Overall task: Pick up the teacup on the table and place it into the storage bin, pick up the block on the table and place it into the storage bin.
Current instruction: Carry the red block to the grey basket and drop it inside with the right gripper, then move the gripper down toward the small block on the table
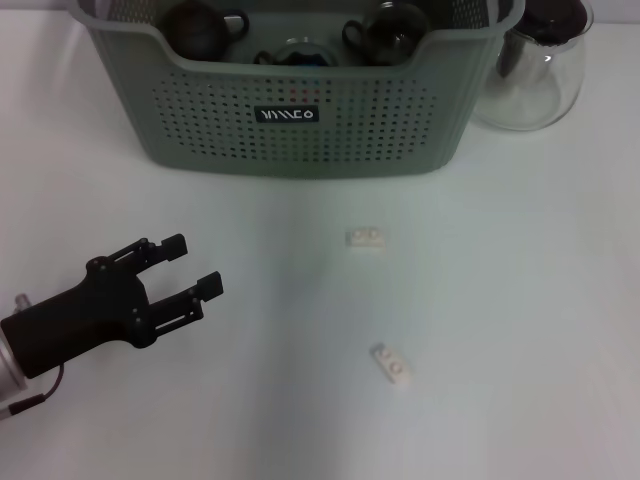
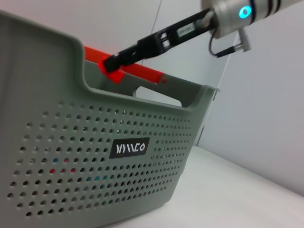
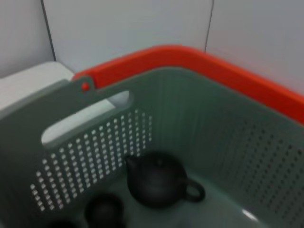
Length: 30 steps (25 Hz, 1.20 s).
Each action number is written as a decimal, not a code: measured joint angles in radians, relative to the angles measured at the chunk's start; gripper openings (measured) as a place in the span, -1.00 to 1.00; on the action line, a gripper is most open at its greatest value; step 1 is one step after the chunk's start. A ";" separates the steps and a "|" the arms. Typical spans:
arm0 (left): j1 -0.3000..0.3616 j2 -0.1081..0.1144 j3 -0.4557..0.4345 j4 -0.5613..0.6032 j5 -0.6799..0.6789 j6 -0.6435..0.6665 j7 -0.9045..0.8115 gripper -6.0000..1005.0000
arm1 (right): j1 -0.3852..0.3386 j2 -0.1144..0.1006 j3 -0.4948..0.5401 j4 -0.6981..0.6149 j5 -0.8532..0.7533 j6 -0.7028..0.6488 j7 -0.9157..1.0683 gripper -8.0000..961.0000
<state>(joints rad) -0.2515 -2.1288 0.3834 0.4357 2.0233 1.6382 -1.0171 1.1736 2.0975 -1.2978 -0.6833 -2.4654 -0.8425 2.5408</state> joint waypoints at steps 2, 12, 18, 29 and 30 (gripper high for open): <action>0.000 0.000 0.000 0.000 0.000 0.000 0.000 0.52 | 0.007 0.000 -0.001 0.022 0.000 0.007 -0.001 -0.27; 0.004 0.000 -0.001 0.000 0.000 0.000 0.000 0.52 | -0.189 0.000 0.003 -0.288 0.141 -0.060 -0.005 0.07; 0.014 -0.001 -0.012 0.000 -0.001 0.000 0.002 0.52 | -0.500 -0.004 0.036 -0.787 0.449 -0.381 -0.161 0.51; 0.016 0.006 -0.028 0.007 0.008 0.015 0.001 0.52 | -0.682 0.000 0.001 -1.012 0.230 -0.909 -0.221 0.40; 0.016 0.006 -0.031 0.008 0.009 0.016 0.001 0.52 | -0.680 0.002 -0.035 -1.007 0.185 -0.908 -0.216 0.33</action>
<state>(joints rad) -0.2351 -2.1229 0.3519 0.4433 2.0328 1.6542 -1.0165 0.4932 2.0991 -1.3332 -1.6908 -2.2800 -1.7505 2.3244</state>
